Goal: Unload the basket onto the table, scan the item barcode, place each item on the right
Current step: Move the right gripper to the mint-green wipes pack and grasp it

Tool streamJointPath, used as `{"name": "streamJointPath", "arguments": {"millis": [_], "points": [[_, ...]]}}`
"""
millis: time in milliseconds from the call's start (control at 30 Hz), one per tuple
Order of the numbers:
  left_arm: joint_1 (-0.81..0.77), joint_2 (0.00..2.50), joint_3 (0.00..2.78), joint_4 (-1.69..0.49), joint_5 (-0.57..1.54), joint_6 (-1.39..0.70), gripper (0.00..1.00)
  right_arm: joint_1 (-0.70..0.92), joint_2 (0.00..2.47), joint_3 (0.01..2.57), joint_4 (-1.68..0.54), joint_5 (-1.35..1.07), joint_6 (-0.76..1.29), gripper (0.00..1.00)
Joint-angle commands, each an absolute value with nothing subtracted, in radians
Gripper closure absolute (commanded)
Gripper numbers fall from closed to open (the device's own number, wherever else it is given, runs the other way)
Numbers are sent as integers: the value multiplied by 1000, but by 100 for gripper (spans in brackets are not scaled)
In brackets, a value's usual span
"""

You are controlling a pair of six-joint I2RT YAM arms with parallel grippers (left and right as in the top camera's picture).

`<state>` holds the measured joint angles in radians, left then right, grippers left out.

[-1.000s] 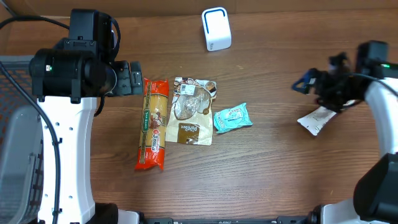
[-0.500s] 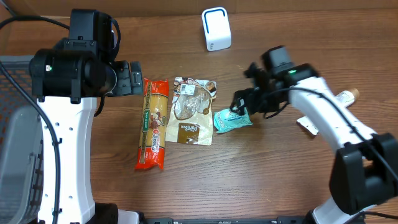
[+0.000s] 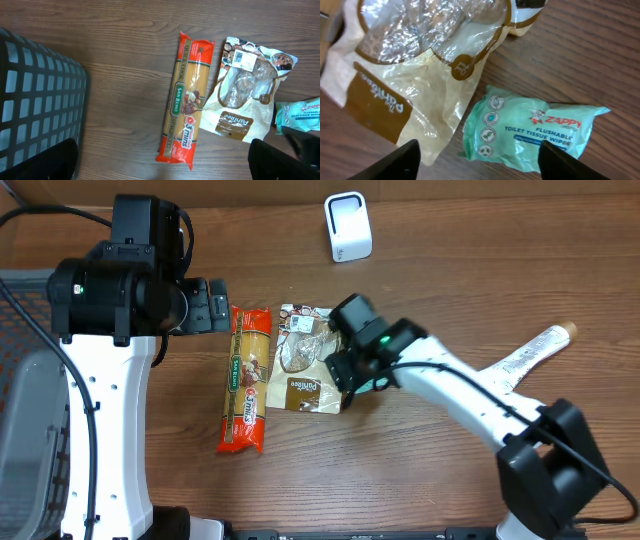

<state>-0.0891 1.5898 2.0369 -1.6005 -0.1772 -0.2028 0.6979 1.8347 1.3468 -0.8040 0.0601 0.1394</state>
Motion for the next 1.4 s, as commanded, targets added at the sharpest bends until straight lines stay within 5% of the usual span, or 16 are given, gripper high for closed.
{"name": "streamJointPath", "arguments": {"millis": [0, 267, 633, 1233, 1367], "points": [[-85, 1586, 2036, -1599, -190, -210, 0, 725, 1884, 1343, -795, 188, 121, 30], [-85, 1586, 2036, -1599, -190, -210, 0, 749, 1979, 1343, -794, 288, 104, 36], [-85, 1586, 2036, -1599, -190, -210, 0, 752, 2011, 1343, -783, 314, 97, 59], [-85, 1586, 2036, -1599, -190, -210, 0, 751, 2011, 1240, -706, 325, 78, 53], [-85, 1586, 2036, -1599, -190, -210, 0, 751, 2011, 1203, -687, 324, 82, 65]]}}
